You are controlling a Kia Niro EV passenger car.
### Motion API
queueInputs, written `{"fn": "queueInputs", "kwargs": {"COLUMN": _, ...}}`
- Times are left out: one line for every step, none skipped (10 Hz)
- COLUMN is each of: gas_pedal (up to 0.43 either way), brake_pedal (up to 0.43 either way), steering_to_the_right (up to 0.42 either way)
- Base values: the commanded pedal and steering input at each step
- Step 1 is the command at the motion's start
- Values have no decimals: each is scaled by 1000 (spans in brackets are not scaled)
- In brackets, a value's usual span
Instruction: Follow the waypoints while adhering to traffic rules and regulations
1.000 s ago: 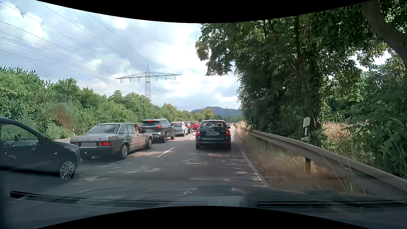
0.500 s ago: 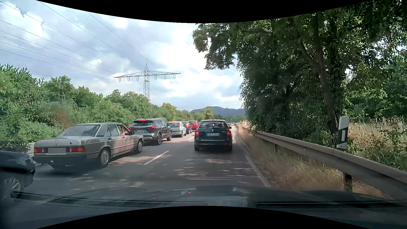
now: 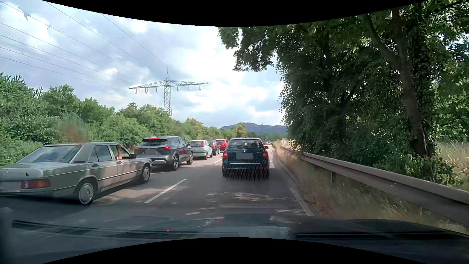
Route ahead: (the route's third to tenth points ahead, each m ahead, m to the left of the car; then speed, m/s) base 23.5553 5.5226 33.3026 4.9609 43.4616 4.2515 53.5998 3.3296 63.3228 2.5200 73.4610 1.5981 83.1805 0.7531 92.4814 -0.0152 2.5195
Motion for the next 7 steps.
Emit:
{"fn": "queueInputs", "kwargs": {"gas_pedal": 0, "brake_pedal": 110, "steering_to_the_right": -7}}
{"fn": "queueInputs", "kwargs": {"gas_pedal": 0, "brake_pedal": 128, "steering_to_the_right": -7}}
{"fn": "queueInputs", "kwargs": {"gas_pedal": 0, "brake_pedal": 140, "steering_to_the_right": -6}}
{"fn": "queueInputs", "kwargs": {"gas_pedal": 0, "brake_pedal": 146, "steering_to_the_right": -4}}
{"fn": "queueInputs", "kwargs": {"gas_pedal": 0, "brake_pedal": 146, "steering_to_the_right": -1}}
{"fn": "queueInputs", "kwargs": {"gas_pedal": 0, "brake_pedal": 146, "steering_to_the_right": -1}}
{"fn": "queueInputs", "kwargs": {"gas_pedal": 0, "brake_pedal": 146, "steering_to_the_right": -1}}
